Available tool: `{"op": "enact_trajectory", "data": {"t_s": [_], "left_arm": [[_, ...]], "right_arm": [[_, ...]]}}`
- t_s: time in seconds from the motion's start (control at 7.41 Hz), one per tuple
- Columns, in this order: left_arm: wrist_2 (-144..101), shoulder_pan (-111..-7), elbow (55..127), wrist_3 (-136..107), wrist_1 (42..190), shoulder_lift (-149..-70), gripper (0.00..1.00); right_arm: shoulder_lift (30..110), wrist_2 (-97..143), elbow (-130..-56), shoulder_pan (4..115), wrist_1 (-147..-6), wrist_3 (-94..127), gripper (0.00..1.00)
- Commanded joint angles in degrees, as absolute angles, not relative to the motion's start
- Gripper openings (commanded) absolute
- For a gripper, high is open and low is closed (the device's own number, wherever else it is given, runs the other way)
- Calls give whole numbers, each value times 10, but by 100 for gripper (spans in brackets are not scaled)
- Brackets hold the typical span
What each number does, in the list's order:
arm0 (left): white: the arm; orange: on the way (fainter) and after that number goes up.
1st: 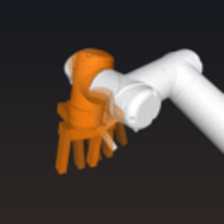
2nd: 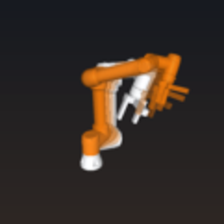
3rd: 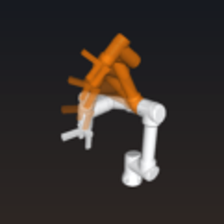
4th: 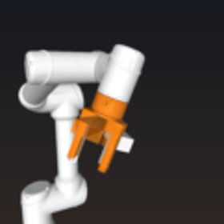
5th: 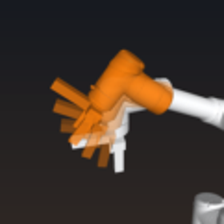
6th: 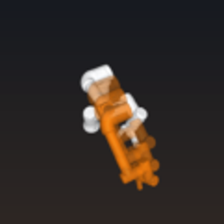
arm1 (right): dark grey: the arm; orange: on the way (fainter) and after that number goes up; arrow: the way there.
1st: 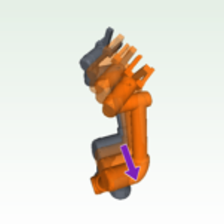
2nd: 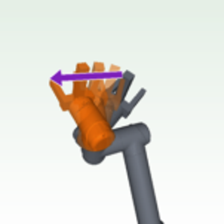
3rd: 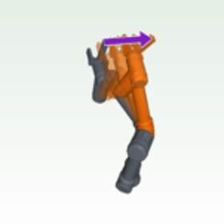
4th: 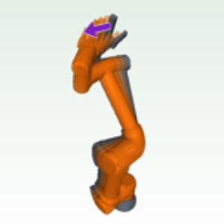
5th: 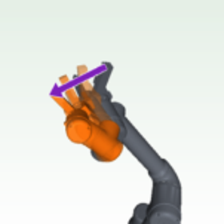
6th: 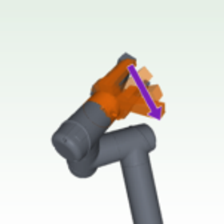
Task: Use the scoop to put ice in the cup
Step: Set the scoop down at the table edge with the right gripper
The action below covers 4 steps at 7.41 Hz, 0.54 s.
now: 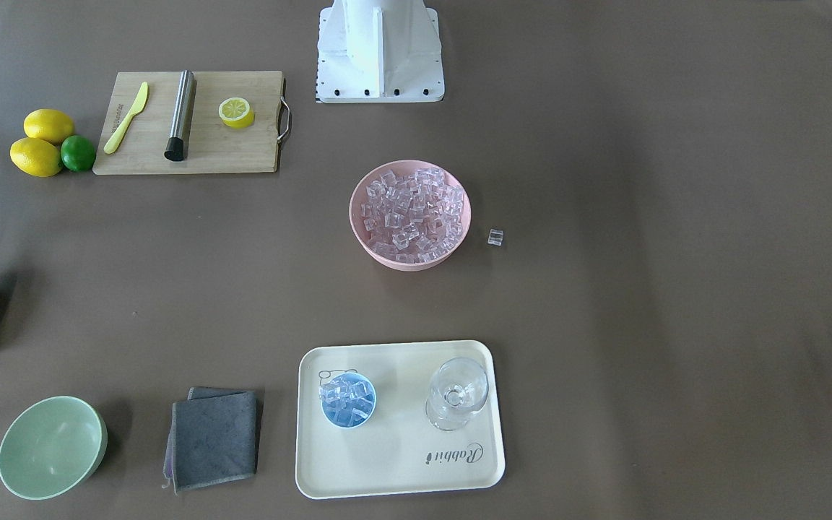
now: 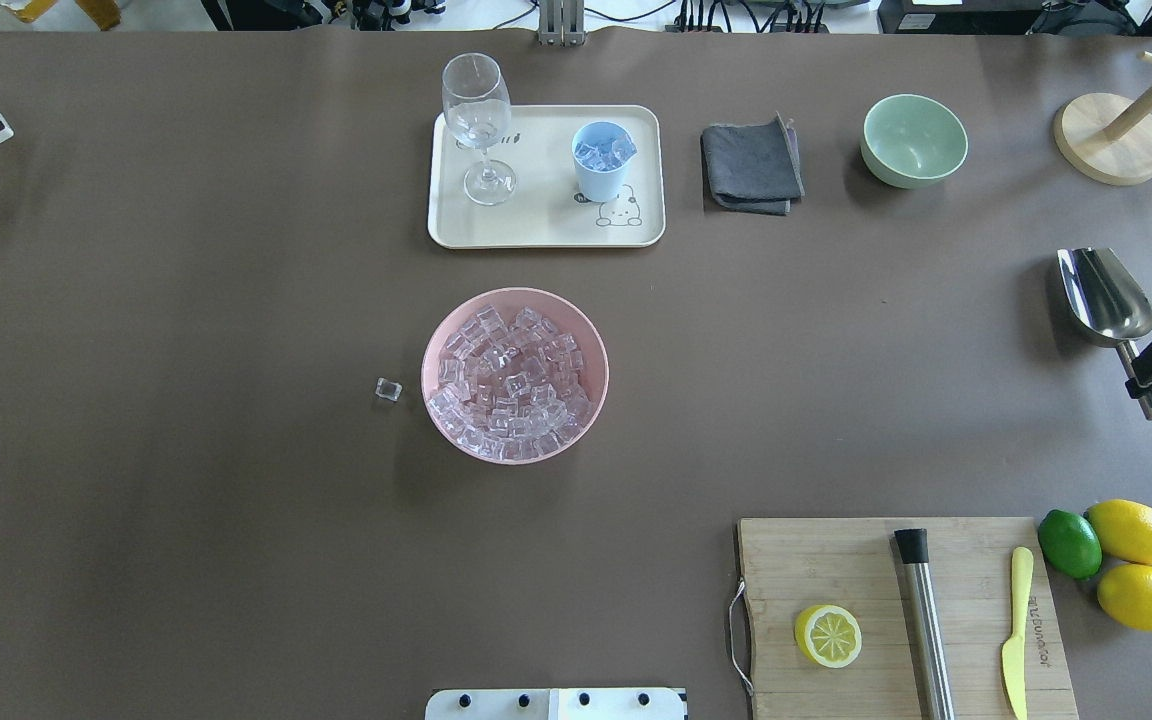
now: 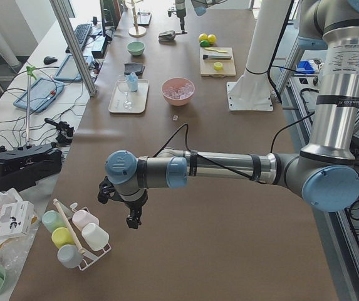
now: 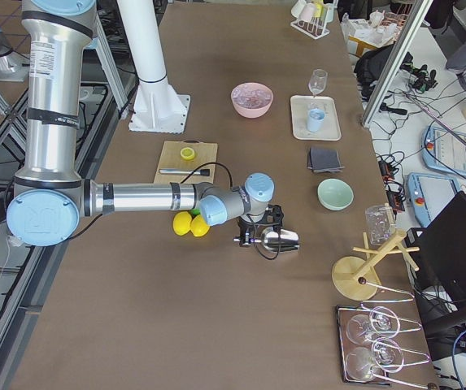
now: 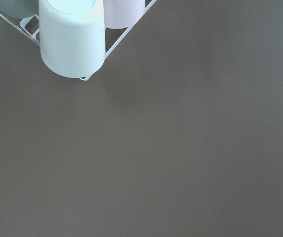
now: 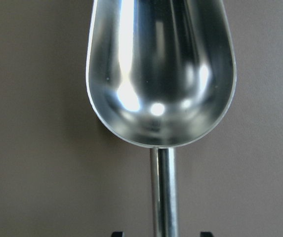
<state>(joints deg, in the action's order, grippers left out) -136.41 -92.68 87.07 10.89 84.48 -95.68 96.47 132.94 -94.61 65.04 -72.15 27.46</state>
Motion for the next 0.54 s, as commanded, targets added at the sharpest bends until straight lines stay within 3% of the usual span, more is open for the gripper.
{"op": "enact_trajectory", "data": {"t_s": [0.0, 0.13, 0.4], "left_arm": [[-1364, -926, 872, 109, 845, -957, 99], [-1364, -925, 873, 108, 845, -957, 99], [-1364, -925, 872, 109, 845, -957, 99]], "right_arm": [[972, 1331, -977, 653, -728, 274, 74], [983, 1331, -996, 657, -729, 272, 79], [982, 1331, -1017, 718, -797, 186, 99]]}}
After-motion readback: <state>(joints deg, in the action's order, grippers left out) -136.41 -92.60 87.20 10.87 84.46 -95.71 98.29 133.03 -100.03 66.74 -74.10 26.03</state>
